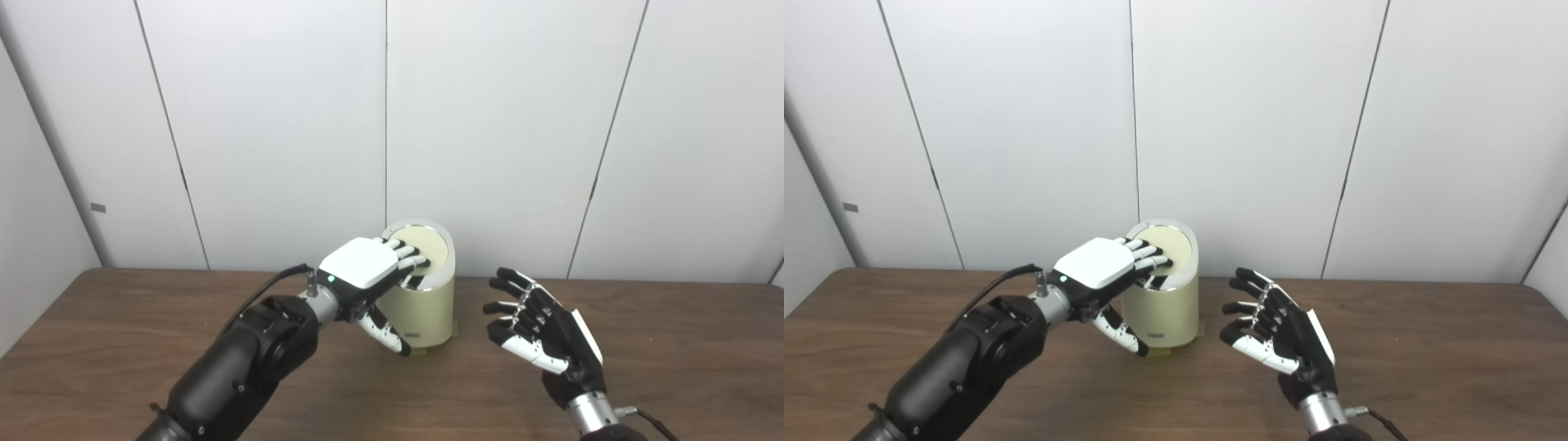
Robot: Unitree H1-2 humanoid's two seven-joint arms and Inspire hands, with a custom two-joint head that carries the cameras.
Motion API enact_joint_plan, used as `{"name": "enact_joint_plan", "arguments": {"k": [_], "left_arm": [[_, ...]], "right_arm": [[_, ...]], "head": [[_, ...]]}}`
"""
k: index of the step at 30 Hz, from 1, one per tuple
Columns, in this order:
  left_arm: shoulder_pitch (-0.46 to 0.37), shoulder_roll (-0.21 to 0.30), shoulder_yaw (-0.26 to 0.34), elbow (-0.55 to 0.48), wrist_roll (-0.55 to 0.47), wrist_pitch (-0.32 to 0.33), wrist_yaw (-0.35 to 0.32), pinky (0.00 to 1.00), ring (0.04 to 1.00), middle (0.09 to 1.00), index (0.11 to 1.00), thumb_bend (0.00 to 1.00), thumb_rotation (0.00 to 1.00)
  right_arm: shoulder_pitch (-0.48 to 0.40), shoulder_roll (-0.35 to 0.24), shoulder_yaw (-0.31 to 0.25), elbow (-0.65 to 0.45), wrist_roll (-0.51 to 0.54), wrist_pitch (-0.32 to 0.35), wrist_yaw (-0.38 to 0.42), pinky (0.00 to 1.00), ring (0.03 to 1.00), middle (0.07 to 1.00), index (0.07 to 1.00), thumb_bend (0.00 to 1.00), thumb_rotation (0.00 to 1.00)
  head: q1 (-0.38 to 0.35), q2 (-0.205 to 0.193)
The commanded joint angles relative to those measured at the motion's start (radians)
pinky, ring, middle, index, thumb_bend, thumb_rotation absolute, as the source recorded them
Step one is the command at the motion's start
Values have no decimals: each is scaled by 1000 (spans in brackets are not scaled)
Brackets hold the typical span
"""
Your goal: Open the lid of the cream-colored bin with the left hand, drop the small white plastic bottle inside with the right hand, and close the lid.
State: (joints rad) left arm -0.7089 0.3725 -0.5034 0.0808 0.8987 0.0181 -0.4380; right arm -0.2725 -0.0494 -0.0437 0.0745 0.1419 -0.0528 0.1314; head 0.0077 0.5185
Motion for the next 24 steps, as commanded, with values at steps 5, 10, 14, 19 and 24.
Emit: {"name": "enact_joint_plan", "arguments": {"k": [5,10,14,19,24], "left_arm": [[-4,10,-3,-12,-3,9,-54,1000,1000,917,901,959,364],[12,20,51,-92,-33,9,-25,1000,1000,878,878,946,383],[72,4,144,-172,-79,2,66,997,973,844,840,900,339],[197,-77,313,-229,-209,-14,239,853,922,847,828,805,277],[339,-203,485,-241,-442,-45,384,709,830,846,832,722,283]], "right_arm": [[-32,4,-2,-43,9,-7,-9,501,639,784,779,803,298],[-35,1,-2,-34,13,-18,-7,499,632,783,779,788,283],[-34,1,-1,-35,6,-20,-11,489,626,779,777,775,273],[-33,3,-3,-37,6,-16,-16,485,621,775,771,796,296],[-32,2,-6,-39,-9,-17,-27,497,628,773,774,788,286]], "head": [[-3,1],[-1,0],[1,-1],[0,-1],[5,-1]]}}
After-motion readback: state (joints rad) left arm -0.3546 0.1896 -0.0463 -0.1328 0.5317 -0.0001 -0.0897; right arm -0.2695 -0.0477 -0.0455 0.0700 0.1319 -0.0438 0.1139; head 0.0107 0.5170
